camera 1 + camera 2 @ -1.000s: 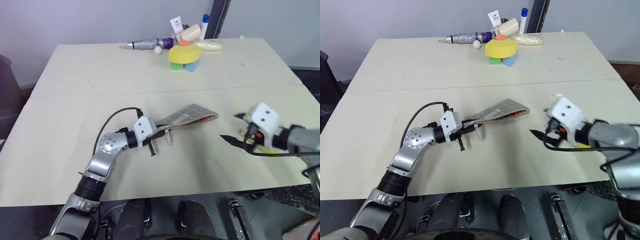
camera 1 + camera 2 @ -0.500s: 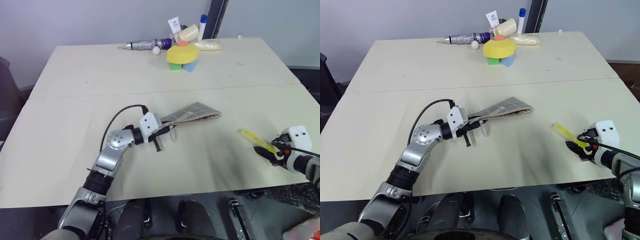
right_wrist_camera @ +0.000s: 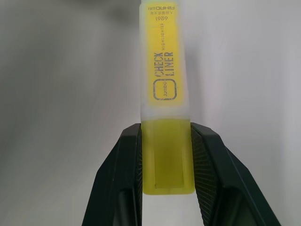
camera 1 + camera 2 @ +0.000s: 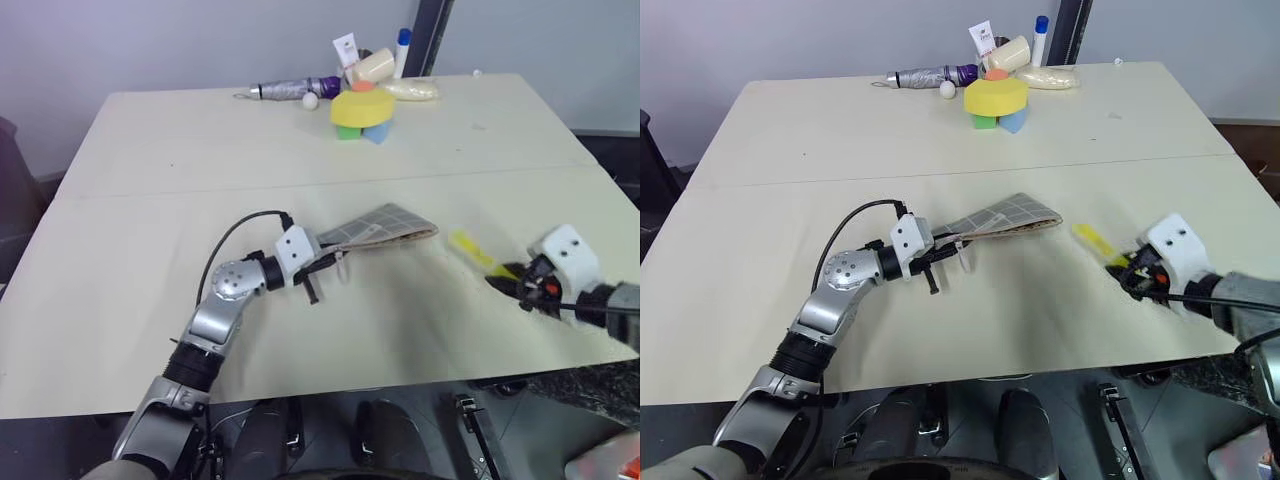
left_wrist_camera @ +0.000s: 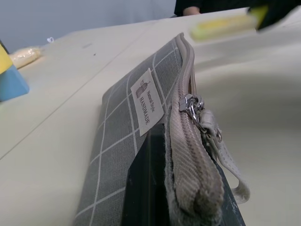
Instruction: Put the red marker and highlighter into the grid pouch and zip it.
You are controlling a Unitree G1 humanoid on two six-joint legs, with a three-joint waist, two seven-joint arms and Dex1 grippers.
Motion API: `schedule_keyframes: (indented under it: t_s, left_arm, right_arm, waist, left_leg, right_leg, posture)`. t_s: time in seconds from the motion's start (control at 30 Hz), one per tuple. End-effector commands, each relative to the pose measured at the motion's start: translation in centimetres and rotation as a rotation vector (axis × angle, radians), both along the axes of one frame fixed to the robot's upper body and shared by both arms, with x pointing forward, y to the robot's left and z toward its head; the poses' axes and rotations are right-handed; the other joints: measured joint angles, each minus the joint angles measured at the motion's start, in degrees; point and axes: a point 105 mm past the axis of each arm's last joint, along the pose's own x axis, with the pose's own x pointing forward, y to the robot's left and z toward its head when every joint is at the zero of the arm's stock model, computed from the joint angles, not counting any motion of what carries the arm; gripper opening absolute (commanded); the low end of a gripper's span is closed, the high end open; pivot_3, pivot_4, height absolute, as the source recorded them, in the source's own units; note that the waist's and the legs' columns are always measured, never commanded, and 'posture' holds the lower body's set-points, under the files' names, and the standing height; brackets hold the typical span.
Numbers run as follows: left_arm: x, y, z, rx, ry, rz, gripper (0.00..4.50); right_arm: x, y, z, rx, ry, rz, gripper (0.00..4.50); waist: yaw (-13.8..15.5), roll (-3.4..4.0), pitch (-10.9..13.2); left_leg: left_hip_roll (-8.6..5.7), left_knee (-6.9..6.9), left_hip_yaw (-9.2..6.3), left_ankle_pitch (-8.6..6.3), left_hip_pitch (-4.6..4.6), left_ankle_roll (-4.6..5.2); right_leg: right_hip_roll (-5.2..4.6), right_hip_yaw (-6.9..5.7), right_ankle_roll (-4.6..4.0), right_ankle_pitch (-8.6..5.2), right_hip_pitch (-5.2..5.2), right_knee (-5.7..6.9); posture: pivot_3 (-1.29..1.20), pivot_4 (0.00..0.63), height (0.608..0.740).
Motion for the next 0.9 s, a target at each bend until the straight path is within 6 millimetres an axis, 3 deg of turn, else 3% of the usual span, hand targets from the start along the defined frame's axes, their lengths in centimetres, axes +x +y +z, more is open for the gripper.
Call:
schedule_keyframes:
  t_s: [0.03,0.27,0.9]
  left_arm:
    - [0.1,-0.1,1.2,-0.023,-0.049,0.004,0.00]
    - [-0.1,-0.3,1.5,-0.034,-0.061,0.002,0.00]
    - [-0.6,-0.6,1.7,-0.033,-0.080,-0.017,0.00]
  right_arm:
    - [0.0,1.8,0.9,0.008,-0.021,0.072,0.86]
    - [0.8,2.7,-0.2,0.023,0.001,0.088,0.86]
    - [1.3,3.8,-0.5,0.030,0.031,0.122,0.86]
  waist:
    - [0.21,-0.05,0.02]
    - [0.09,-0.05,0.02]
    - [0.06,-0.05,0.02]
  left_leg:
    - [0.00,0.00,-0.02,0.00,0.00,0.00]
    - [-0.05,0.02,0.00,-0.05,-0.06,0.09]
    - [-0.05,0.02,0.00,-0.05,-0.06,0.09]
  right_leg:
    - [0.00,-0.01,0.00,0.00,0.02,-0.01]
    - [-0.06,-0.01,0.00,0.00,0.02,-0.08]
    - [-0.06,-0.01,0.00,0.00,0.02,-0.07]
  posture:
    - [0.00,0.150,0.740]
    - [0.00,0.150,0.740]
    - [0.00,0.150,0.740]
